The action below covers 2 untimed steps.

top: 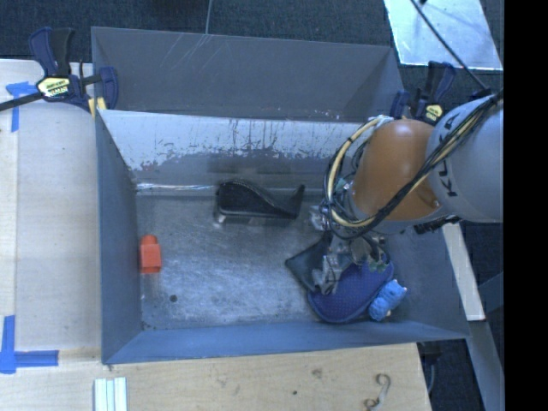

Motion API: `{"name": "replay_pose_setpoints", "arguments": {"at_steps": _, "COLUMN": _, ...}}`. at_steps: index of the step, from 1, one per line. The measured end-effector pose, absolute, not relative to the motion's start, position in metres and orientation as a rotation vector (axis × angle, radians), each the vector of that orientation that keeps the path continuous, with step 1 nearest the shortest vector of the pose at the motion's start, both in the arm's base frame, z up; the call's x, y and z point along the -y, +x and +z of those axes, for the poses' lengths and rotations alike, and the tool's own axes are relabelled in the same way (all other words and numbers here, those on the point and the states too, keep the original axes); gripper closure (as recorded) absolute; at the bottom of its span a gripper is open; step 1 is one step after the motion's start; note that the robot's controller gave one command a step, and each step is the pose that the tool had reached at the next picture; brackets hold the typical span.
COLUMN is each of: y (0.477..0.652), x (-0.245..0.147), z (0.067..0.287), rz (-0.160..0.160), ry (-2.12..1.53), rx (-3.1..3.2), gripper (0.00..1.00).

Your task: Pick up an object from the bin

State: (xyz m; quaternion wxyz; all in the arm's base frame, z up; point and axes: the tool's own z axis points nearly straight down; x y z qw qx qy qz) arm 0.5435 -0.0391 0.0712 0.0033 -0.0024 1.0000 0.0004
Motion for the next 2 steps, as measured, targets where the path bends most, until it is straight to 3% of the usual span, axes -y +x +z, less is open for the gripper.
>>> {"name": "replay_pose_setpoints", "arguments": {"at_steps": 1, "y": 0.544, "x": 0.04, "z": 0.071, "rz": 0.0, "ry": -0.007, "rx": -3.134, "gripper": 1.0}}
{"name": "replay_pose_setpoints", "arguments": {"at_steps": 2, "y": 0.546, "x": 0.04, "z": 0.153, "rz": -0.002, "ry": -0.006, "rx": -3.131, "gripper": 1.0}}
